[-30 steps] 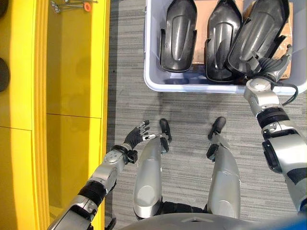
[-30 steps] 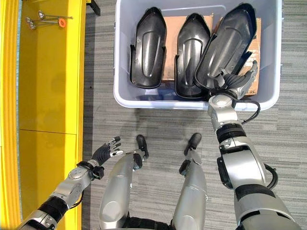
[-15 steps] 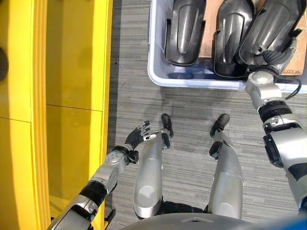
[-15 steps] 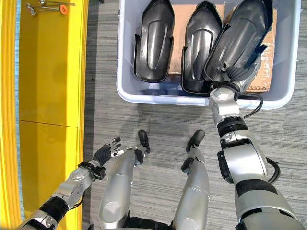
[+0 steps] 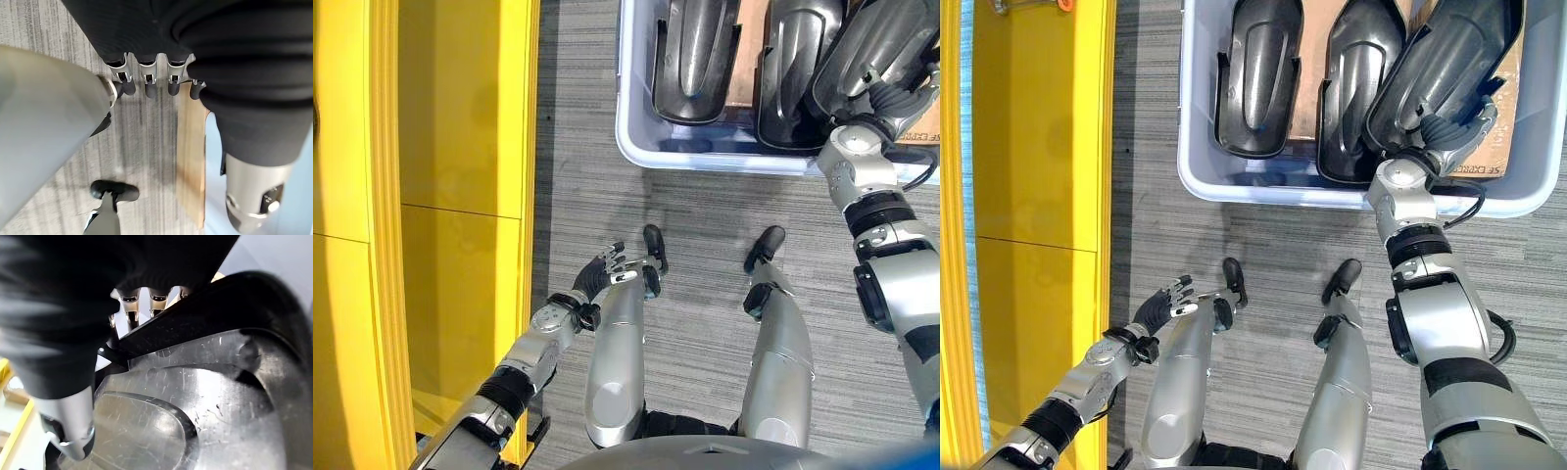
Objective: Move parts from the plastic box to the shelf.
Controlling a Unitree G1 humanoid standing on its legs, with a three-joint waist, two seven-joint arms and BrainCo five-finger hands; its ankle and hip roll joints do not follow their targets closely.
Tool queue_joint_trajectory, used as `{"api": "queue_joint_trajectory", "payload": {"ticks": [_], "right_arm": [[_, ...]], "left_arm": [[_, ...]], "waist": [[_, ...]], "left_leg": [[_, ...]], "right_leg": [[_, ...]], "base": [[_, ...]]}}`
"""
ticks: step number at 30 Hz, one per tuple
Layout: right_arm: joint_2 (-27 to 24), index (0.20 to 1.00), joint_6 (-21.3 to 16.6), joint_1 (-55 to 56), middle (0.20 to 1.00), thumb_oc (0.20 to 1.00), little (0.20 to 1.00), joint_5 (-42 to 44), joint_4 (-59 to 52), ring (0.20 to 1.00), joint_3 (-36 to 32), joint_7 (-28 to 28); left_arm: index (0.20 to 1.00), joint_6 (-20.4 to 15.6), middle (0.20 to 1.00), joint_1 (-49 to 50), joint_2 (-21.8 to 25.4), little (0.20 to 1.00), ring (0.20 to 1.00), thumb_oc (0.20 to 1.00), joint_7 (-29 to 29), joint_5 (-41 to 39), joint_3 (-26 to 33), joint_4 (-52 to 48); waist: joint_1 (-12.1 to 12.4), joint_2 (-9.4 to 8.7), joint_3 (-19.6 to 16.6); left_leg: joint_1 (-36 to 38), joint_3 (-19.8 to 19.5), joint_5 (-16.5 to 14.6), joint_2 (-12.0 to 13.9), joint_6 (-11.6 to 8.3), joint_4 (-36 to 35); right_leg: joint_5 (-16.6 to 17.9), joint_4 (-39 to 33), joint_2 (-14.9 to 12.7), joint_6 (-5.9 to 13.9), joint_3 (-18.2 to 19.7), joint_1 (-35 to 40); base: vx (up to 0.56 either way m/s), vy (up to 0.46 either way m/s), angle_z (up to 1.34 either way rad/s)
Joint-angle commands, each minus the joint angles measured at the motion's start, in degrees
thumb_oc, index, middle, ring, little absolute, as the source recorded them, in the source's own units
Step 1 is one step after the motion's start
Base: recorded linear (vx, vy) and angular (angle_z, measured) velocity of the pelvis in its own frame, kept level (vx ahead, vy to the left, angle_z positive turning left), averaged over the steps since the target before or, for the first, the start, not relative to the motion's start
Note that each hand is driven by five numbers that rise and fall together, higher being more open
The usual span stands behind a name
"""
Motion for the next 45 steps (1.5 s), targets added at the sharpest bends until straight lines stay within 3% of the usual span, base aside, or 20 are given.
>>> {"api": "queue_joint_trajectory", "payload": {"ticks": [1,11,12,13,19,24,25,31,34,38,45], "right_arm": [[-0.9,1.0,-1.6,1.6,1.0,1.0,1.0,1.6,-1.0,1.0,-0.4,0.7],[0.3,1.0,-3.7,3.1,1.0,1.0,1.0,3.4,-2.2,1.0,-1.3,-0.3],[0.3,1.0,-3.2,2.7,1.0,1.0,1.0,4.1,-2.4,1.0,-1.7,0.3],[0.6,1.0,-3.3,4.0,1.0,1.0,1.0,4.4,-2.0,1.0,-1.8,0.8],[0.9,1.0,-0.1,4.5,1.0,1.0,1.0,7.1,-1.2,1.0,-0.9,4.5],[0.6,1.0,8.5,3.8,1.0,1.0,1.0,9.2,1.5,1.0,1.4,10.4],[0.0,1.0,12.2,3.6,1.0,1.0,1.0,9.4,3.6,1.0,2.8,13.3],[-1.3,1.0,21.5,2.3,1.0,1.0,1.0,10.4,7.2,1.0,7.5,19.1],[-2.5,1.0,29.6,1.1,1.0,1.0,1.0,10.2,11.4,1.0,10.6,26.5],[-3.5,1.0,35.1,-0.3,1.0,1.0,1.0,14.2,15.2,1.0,11.5,30.7],[-4.9,1.0,38.5,-0.9,1.0,1.0,1.0,16.1,18.0,1.0,11.5,34.7]], "left_arm": [[1.0,-2.0,1.0,2.2,-0.6,1.0,1.0,1.0,1.3,-1.1,-3.2,-2.9],[1.0,-1.6,1.0,1.5,-1.3,1.0,1.0,1.0,1.6,-0.9,-2.8,-2.5],[1.0,-1.5,1.0,0.8,-1.3,1.0,1.0,1.0,1.6,-0.9,-2.2,-2.6],[1.0,-1.4,1.0,1.5,-1.4,1.0,1.0,1.0,1.5,-0.7,-2.6,-2.4],[1.0,-1.4,1.0,1.2,-1.4,1.0,1.0,1.0,1.7,-0.7,-2.4,-2.1],[1.0,-0.8,1.0,0.7,-1.3,1.0,1.0,1.0,1.3,-0.6,-1.8,-1.7],[1.0,-0.1,1.0,0.4,-0.8,1.0,1.0,1.0,1.3,-0.5,-1.5,-2.0],[1.0,0.8,1.0,0.0,0.0,1.0,1.0,1.0,0.6,-0.2,-1.1,-2.2],[1.0,1.2,1.0,-0.2,1.1,1.0,1.0,1.0,-0.1,-0.6,-0.7,-2.4],[1.0,1.4,1.0,-0.1,2.1,1.0,1.0,1.0,-0.8,-0.8,-0.7,-3.0],[1.0,1.8,1.0,0.1,3.1,1.0,1.0,1.0,-1.2,-1.1,-0.7,-3.7]], "waist": [[1.6,3.85,-1.7],[1.1,3.79,-1.7],[1.1,3.86,-1.7],[1.0,3.79,-1.7],[0.9,3.67,-1.7],[1.1,3.49,-1.7],[1.4,3.25,-1.7],[1.9,3.0,-1.7],[2.5,2.88,-1.7],[3.3,3.07,-1.7],[4.2,3.48,-1.7]], "left_leg": [[1.9,-1.7,4.3,-0.8,-4.33,-10.0],[1.6,-1.4,4.3,-0.5,-4.55,-9.9],[0.0,-0.8,6.0,-0.2,-3.85,-10.6],[1.6,-1.4,4.3,-0.6,-4.52,-10.1],[1.2,-1.3,4.5,-0.5,-4.6,-10.1],[0.5,-1.4,4.7,-0.3,-4.69,-9.7],[-0.1,-1.8,4.7,-0.3,-4.74,-9.4],[-0.8,-2.3,4.8,-0.4,-4.73,-9.0],[-1.4,-2.8,5.1,-0.4,-4.75,-8.8],[-1.8,-3.1,5.2,-0.3,-4.65,-8.7],[-2.8,-3.6,5.0,-0.4,-4.55,-7.7]], "right_leg": [[-14.5,16.6,-0.8,4.04,-0.9,-1.1],[-14.4,16.5,-0.6,4.0,-0.5,-1.8],[-12.9,15.7,-0.3,3.09,-1.3,-3.3],[-14.4,16.4,-0.4,3.94,-0.4,-1.9],[-14.3,16.3,-0.4,3.85,-0.5,-2.2],[-14.4,16.9,-0.4,3.64,-0.5,-2.8],[-14.5,17.1,-0.5,3.59,-0.8,-3.0],[-14.6,17.6,-0.5,3.37,-1.2,-3.3],[-14.6,18.0,-0.6,3.3,-1.6,-3.7],[-14.7,18.3,-1.0,3.21,-2.3,-3.6],[-14.8,19.2,-1.6,3.18,-2.7,-4.2]], "base": [[0.0,0.006,-0.03],[-0.01,-0.001,-0.02],[0.0,0.0,0.0],[0.0,0.0,0.0],[0.01,0.001,-0.01],[0.0,-0.005,0.01],[0.02,-0.025,0.05],[0.0,-0.006,0.02],[0.01,-0.012,0.07],[0.01,-0.008,0.05],[0.02,0.003,0.04]]}}
